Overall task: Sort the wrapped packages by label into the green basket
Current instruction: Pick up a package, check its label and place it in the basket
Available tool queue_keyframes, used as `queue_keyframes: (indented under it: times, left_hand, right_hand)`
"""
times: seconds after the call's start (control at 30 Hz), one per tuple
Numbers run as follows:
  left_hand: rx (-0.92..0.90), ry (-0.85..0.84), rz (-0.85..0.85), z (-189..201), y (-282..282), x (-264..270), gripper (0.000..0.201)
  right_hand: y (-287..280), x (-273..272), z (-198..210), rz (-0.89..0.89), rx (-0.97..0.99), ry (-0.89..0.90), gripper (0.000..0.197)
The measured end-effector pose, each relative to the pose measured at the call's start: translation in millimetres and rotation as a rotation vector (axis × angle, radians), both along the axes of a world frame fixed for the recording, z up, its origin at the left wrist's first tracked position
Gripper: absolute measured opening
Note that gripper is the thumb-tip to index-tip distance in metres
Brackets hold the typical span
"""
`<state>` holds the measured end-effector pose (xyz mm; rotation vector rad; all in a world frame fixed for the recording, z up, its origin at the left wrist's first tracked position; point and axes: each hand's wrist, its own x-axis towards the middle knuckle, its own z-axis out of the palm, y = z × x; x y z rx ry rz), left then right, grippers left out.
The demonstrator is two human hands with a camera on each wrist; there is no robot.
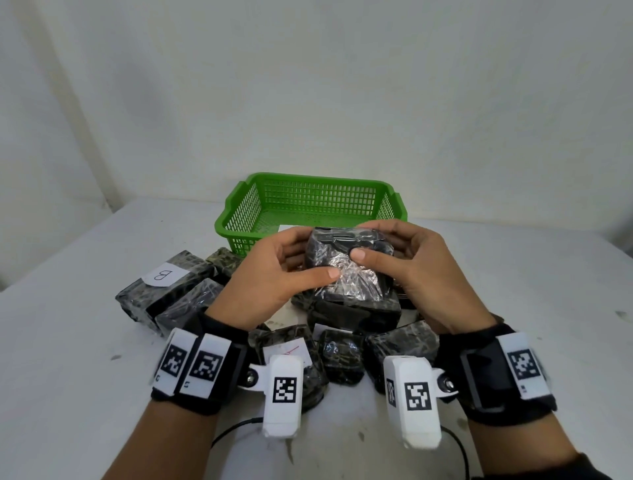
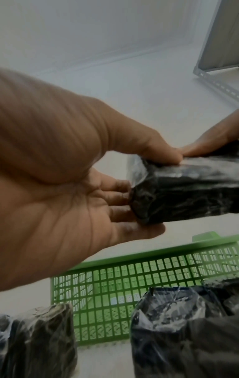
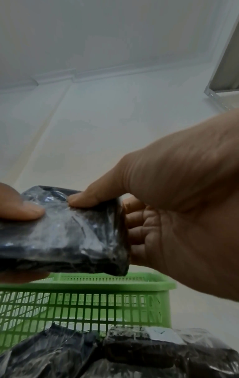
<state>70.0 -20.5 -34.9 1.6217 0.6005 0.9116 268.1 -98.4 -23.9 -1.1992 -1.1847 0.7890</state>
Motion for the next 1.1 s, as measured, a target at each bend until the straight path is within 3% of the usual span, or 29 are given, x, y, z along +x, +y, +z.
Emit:
queue_keyframes:
  times: [0.1, 0.3, 0.4, 0.57, 0.83, 1.1]
  left_hand:
    - [0.061, -0.055, 0.063, -1, 2, -1, 0.056]
    - [0.108, -0.110, -0.006, -2, 2, -1, 0.057]
    - [0.076, -0.101, -0.049, -1, -3, 0, 0.062]
    - [-0.074, -0.074, 0.007, 2, -3, 1, 0.056]
    - [-0.050, -0.030, -0.011, -1, 0, -1, 0.059]
    - [-0.053, -0.050, 0.023, 0, 1, -1, 0.058]
  right_hand:
    - [1, 0, 0, 0.009, -0.025, -0.008, 0.062]
    - [-1, 0, 1, 0.146, -0.156, 0.157, 0.044]
    - [0, -1, 0, 0.126, -0.122, 0.200, 0.052]
    - [4, 6, -6, 0.090, -0.072, 0.146, 0.068]
    - [0, 3, -1, 0.060, -0.081, 0.048, 0.066]
    - [0, 10, -2, 0.124, -0.088, 0.076, 0.071]
